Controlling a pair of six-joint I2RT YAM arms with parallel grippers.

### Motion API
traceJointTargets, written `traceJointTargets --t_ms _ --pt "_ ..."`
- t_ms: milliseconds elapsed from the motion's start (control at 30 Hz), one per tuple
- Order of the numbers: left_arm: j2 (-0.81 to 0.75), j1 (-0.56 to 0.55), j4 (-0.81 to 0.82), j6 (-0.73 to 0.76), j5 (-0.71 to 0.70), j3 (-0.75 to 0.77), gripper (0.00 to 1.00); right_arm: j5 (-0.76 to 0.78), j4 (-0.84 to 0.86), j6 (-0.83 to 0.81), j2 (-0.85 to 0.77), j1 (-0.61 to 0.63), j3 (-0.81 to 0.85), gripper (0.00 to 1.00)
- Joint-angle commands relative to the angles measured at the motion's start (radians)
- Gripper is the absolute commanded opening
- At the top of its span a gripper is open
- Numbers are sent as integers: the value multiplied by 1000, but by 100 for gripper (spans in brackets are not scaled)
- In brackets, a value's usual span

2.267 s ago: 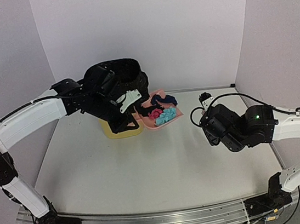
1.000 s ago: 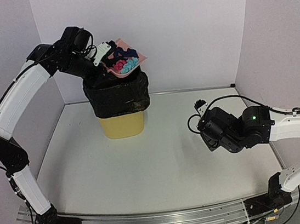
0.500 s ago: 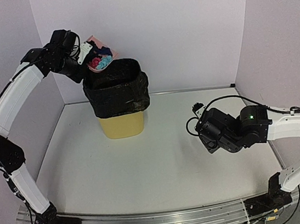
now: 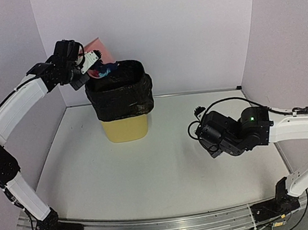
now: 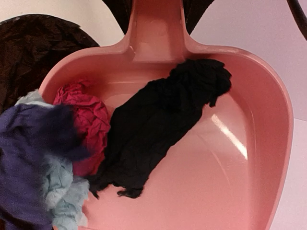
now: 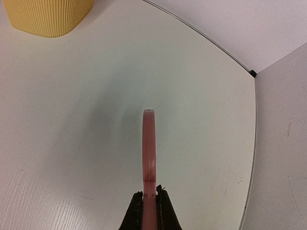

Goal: Sweep away the paper scraps from the table

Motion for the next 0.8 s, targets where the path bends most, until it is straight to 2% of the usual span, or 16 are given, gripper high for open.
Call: traceJointTargets --t_ms 0,100,167,300,467,633,767 --pt "-27 0 226 198 -143 -58 0 1 -26 31 6 1 47 0" --pt "-1 -1 219 211 -140 -13 0 4 -32 45 -7 0 36 0" --pt "11 -2 272 250 -181 -12 0 10 -35 53 -14 0 25 0" --pt "14 -4 416 420 -213 -75 0 19 -41 58 -21 0 12 0" --pt "9 -7 474 486 -183 -92 0 37 -49 59 -29 0 3 0" --pt "-4 -36 649 672 -207 -178 0 58 -53 51 -32 0 -1 0" --pt "33 -41 606 649 -224 -109 0 69 -55 50 -31 0 -4 0"
